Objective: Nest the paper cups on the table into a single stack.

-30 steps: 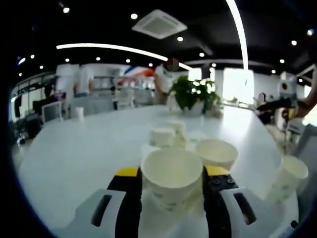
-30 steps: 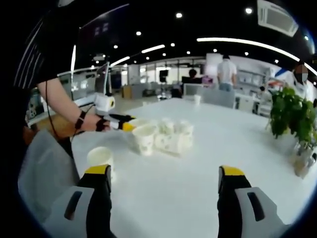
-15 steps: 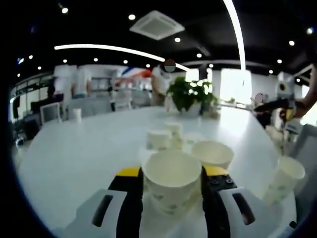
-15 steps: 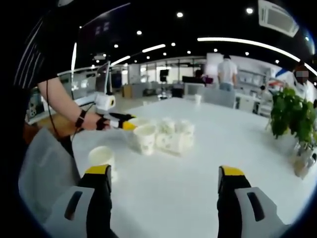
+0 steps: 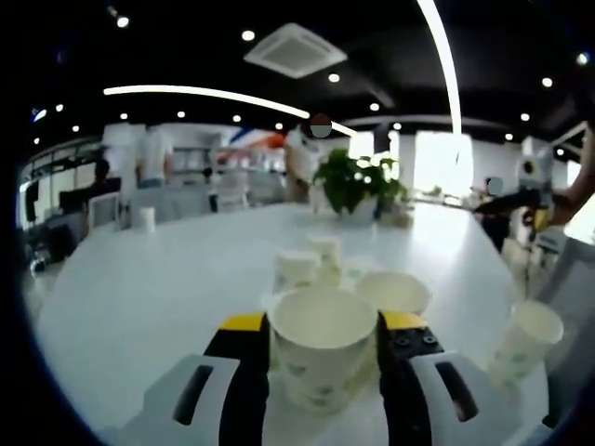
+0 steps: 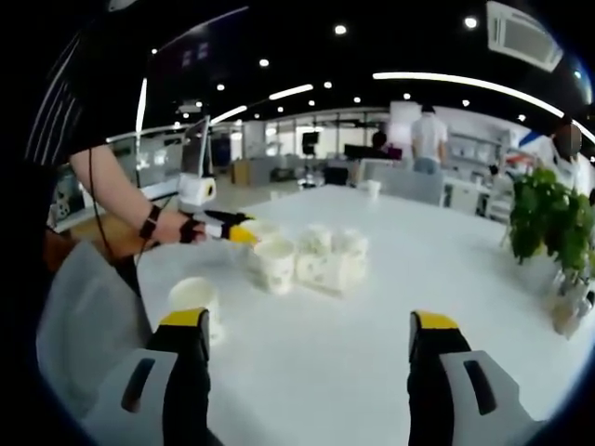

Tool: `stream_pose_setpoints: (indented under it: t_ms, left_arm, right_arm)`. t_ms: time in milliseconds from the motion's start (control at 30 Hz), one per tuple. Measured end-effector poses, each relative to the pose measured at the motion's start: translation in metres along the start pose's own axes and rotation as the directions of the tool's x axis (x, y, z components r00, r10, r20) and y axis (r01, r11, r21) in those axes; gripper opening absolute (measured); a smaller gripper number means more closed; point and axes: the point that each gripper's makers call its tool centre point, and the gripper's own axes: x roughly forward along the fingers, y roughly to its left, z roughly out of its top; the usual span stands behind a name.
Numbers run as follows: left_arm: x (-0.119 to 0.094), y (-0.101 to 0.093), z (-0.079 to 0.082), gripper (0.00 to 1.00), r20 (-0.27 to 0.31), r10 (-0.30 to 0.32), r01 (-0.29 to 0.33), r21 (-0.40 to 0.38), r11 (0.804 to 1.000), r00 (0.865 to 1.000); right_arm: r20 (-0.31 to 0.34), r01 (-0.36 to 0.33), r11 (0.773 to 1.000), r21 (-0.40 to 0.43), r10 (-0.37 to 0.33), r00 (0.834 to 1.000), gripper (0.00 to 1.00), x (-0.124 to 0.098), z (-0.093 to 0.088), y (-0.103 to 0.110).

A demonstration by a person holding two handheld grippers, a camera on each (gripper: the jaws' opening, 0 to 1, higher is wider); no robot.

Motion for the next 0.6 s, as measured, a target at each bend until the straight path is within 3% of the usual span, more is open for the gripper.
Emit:
stream_pose_setpoints:
  t_ms: [600]
  left_arm:
    - [-0.018, -0.010, 0.012, 0.43, 0.007, 0.016, -0.016, 0.007, 1.000, 1.000]
  right_arm:
    - [0.022, -0.010, 1.000, -0.004, 0.010, 1.000, 0.85, 0.002, 0.006, 0.005]
